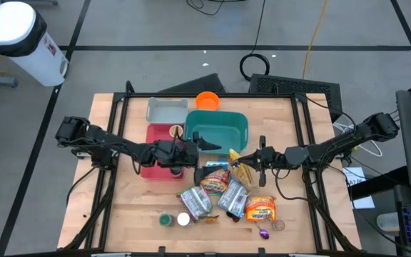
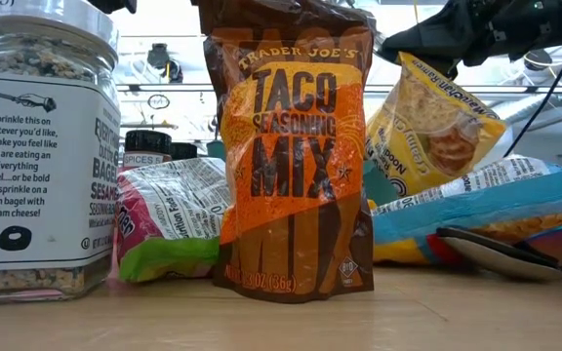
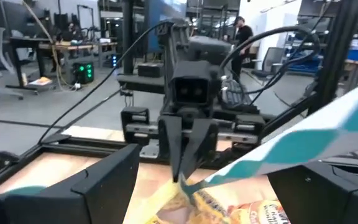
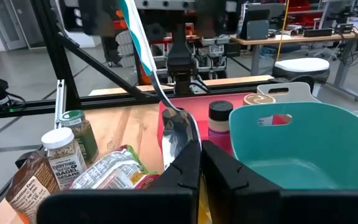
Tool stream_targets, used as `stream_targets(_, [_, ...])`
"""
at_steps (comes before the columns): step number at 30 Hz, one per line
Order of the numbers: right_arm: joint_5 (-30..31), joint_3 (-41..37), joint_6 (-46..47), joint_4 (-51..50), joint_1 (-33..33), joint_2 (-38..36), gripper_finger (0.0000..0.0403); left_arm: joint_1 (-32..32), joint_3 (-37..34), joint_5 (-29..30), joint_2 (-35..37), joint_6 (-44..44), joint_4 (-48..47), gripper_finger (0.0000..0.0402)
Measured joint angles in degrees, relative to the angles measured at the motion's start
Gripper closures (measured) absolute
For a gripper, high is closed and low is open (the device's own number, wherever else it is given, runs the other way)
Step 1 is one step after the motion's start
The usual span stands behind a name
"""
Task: Pick & Place Food Item
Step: Put the blue patterned spoon into the gray bin
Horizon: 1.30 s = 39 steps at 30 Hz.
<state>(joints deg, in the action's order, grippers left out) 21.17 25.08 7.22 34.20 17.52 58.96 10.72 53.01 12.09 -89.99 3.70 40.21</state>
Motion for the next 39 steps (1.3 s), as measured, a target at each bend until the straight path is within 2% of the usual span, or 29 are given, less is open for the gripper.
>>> stream_targets(5, [0.0, 0.0, 0.0, -0.16, 0.0, 0.0, 0.0403, 0.18, 0.0, -0.31, 0.08, -0.85, 0.3, 0.0062])
stream_targets(8, [0.0, 0.0, 0.0, -0.2, 0.0, 0.0, 0.0403, 0.59, 0.0, -0.02, 0.06, -2.1, 0.53, 0.0096])
stream_targets(11, [0.0, 0.0, 0.0, -0.18, 0.0, 0.0, 0.0403, 0.72, 0.0, -0.11, 0.08, -2.56, 0.65, 0.0162])
stream_targets(17, [0.43, 0.0, 0.2, -0.94, -0.04, 0.0, 0.0403, 0.5, 0.0, -0.27, 0.08, -2.84, -0.02, 0.0327])
stream_targets(19, [0.11, -0.09, 0.27, -1.17, 0.0, 0.02, 0.0403, 0.39, 0.0, 0.46, 0.14, -1.49, -0.85, 0.0367])
stream_targets(32, [-0.42, -0.03, 1.11, -2.48, 0.01, -0.02, 0.04, 0.89, 0.0, 1.27, 0.14, -4.01, -0.68, 0.0367])
stream_targets(35, [-0.99, -0.02, 1.48, -3.26, 0.54, -0.02, 0.038, 0.87, 0.0, 0.97, 0.08, -3.96, -0.89, 0.0367])
stream_targets(39, [-0.71, 0.0, 1.5, -3.84, 1.37, -0.02, 0.0324, 0.94, 0.0, 0.76, 0.08, -3.79, -0.94, 0.0367])
